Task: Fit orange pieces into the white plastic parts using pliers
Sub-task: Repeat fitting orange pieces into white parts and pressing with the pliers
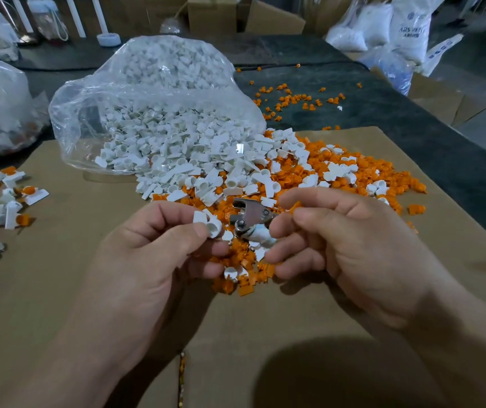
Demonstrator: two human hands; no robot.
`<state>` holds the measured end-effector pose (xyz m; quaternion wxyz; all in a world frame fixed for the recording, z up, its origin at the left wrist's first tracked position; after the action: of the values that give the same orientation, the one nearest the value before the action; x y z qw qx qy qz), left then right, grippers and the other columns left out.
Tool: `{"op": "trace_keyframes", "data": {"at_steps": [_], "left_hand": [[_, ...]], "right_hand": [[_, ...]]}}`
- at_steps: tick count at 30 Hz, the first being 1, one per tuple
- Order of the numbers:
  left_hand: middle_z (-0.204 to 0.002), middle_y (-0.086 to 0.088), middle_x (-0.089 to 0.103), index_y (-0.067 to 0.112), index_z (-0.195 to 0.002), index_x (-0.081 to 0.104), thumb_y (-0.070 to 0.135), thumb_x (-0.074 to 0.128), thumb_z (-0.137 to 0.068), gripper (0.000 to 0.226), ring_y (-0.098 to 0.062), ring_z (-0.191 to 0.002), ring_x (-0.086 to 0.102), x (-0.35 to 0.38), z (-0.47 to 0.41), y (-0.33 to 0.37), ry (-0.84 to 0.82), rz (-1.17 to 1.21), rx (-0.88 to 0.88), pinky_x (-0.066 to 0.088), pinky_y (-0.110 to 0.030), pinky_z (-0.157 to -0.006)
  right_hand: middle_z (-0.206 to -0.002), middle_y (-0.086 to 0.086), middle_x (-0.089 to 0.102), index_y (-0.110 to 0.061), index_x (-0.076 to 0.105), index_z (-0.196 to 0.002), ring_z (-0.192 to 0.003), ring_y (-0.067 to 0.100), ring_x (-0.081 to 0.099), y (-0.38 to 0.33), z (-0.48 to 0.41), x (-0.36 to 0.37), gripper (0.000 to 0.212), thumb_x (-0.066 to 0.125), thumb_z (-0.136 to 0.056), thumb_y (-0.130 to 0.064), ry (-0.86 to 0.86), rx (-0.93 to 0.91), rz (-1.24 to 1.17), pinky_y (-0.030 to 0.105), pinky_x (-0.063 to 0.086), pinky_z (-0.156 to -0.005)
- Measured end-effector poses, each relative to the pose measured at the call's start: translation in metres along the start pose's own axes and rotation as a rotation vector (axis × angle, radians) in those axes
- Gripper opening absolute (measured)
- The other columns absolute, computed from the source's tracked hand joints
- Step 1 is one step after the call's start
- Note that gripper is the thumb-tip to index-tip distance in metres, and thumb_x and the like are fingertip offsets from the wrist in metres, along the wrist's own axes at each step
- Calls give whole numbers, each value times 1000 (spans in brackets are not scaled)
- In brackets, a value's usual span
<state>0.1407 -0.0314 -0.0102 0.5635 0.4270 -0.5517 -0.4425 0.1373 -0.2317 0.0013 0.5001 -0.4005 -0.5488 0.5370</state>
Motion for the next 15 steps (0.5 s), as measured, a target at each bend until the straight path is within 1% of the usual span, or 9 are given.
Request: {"op": "trace_keyframes", "data": {"at_steps": [2, 3, 5, 7, 8, 10, 13, 15], "left_hand": [[-74, -17, 72, 19, -76, 74, 21, 74, -72, 4, -21, -59, 69, 1, 2, 1, -7, -66, 13, 53, -23, -49], [-70, -14, 71, 19, -76, 73, 24, 76, -71, 8, -19, -55, 65, 1, 3, 3, -7, -113, 24, 52, -22, -48], [-63, -9, 66, 19, -75, 73, 27, 79, -68, 13, -16, -53, 61, 3, 5, 4, -20, -153, 38, 50, -22, -47], [-62, -8, 63, 18, -73, 72, 33, 82, -63, 21, -15, -56, 61, 6, 7, 5, -57, -154, 33, 49, -23, -47], [-62, -8, 63, 18, -72, 71, 37, 80, -61, 23, -15, -57, 62, 8, 8, 5, -68, -154, 29, 49, -23, -47], [-62, -9, 64, 18, -70, 71, 39, 78, -58, 25, -16, -56, 62, 10, 8, 3, -74, -135, 19, 48, -23, -46], [-60, -9, 64, 18, -70, 71, 37, 79, -57, 24, -18, -52, 62, 14, 9, 2, -89, -84, 7, 47, -23, -43], [-60, -10, 64, 18, -70, 71, 35, 79, -57, 23, -18, -51, 61, 17, 10, 2, -93, -60, 15, 46, -23, -42]], "right_hand": [[-92, 17, 71, -27, 69, -97, -73, 36, 70, 3, 0, 4, 20, 50, -92, -24, -63, 42, -40, 55, 54, -69], [-94, 17, 71, -26, 69, -97, -74, 36, 70, 3, 0, 7, 18, 51, -92, -25, -92, 51, -59, 53, 54, -70], [-94, 14, 71, -24, 70, -98, -75, 35, 69, 3, 1, 11, 16, 56, -91, -25, -123, 41, -72, 49, 53, -70], [-83, 9, 68, -23, 73, -100, -67, 25, 64, 2, 2, 10, 19, 62, -85, -26, -112, 33, -49, 39, 53, -62], [-77, 7, 64, -21, 74, -100, -63, 20, 60, 2, 2, 11, 21, 65, -82, -26, -111, 43, -61, 33, 51, -58], [-75, 7, 60, -14, 75, -98, -60, 16, 55, 1, 3, 17, 20, 65, -81, -19, -151, 85, -198, 26, 48, -50], [-78, 13, 63, -8, 74, -92, -59, 19, 61, -1, 5, 32, 16, 62, -82, -12, -238, 177, -496, 26, 51, -46], [-79, 17, 65, -5, 72, -92, -59, 21, 64, -2, 7, 39, 16, 61, -81, -10, -276, 231, -619, 26, 54, -47]]}}
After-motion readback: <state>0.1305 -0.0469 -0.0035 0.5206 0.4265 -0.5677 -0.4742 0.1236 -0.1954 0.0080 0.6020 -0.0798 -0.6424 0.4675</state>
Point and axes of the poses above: each hand's wrist, its own z-axis away from the middle knuckle, its own x-axis out of the palm, y = z × x, the point moved 7 cm from there along -z, towards the middle knuckle
